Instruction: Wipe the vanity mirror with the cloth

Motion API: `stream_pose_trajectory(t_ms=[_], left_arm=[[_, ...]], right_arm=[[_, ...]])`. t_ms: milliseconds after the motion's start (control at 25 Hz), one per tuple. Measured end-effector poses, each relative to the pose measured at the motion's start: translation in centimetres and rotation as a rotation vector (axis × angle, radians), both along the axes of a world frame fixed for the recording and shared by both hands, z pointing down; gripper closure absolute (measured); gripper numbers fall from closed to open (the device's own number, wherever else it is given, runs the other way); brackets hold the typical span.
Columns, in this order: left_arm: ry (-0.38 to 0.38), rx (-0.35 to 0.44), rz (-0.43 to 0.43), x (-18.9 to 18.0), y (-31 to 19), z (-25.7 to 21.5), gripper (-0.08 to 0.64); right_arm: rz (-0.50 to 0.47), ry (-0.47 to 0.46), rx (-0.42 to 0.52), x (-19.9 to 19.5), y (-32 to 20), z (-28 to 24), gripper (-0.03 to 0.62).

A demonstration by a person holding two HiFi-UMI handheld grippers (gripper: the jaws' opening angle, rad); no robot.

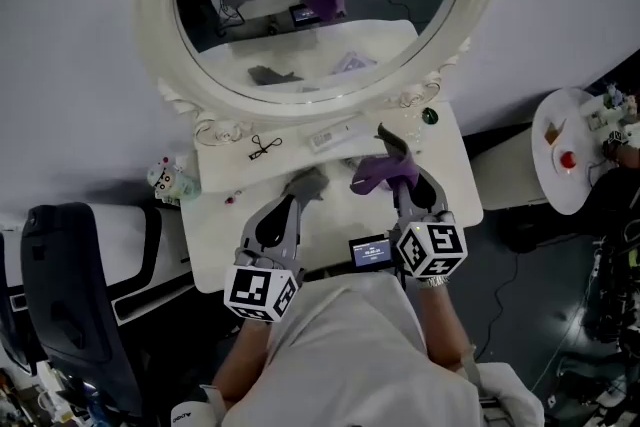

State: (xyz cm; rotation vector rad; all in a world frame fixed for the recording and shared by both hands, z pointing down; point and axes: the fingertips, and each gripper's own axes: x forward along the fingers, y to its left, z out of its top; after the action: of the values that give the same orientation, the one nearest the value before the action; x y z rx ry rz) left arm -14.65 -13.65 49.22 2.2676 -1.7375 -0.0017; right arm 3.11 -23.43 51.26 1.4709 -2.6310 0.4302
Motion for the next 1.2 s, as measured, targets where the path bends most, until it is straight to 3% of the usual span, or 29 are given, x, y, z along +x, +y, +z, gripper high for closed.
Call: stream_pose_trajectory(t_ms=[240, 320, 520, 640, 800, 920, 1080, 1200], left_arm=[[0.049, 0.042, 0.110, 3.7, 2.1, 1.6, 0.558], [0.048, 0.066, 0.149, 5.6, 3.5, 1.4, 0.558], [0.019, 0.103, 0.121, 7.9, 7.3, 0.5, 0.558], [0.004, 0.127, 0.009, 7.1, 8.9, -0.4, 0.558], [-0.007, 0.151, -0.164, 7.5, 14.1, -0.6, 0.558], [-0.034, 0.095, -0.216, 10.7, 19.2, 1.4, 0.558], [-0.087, -0.060, -0.187, 16.1, 24.7, 4.9, 0.558], [-0.115, -0.051, -0.164, 17.7, 26.4, 3.9, 0.560]], right_arm=[[0.047, -0.290, -0.110, 3.0, 6.9, -1.6, 0.531], [0.049, -0.343, -0.114, 3.6, 9.2, -1.7, 0.531], [-0.058, -0.321, -0.059, 2.3, 13.7, -1.4, 0.531], [-0.166, -0.326, -0.043, 1.7, 16.1, -1.9, 0.531], [-0.221, -0.362, -0.050, 4.5, 20.4, -1.4, 0.532], [-0.244, -0.357, -0.051, 7.1, 24.0, -0.7, 0.532], [-0.291, -0.340, -0.068, 9.2, 28.4, 0.2, 0.534], [-0.305, -0.349, -0.069, 10.2, 30.9, 0.2, 0.534]])
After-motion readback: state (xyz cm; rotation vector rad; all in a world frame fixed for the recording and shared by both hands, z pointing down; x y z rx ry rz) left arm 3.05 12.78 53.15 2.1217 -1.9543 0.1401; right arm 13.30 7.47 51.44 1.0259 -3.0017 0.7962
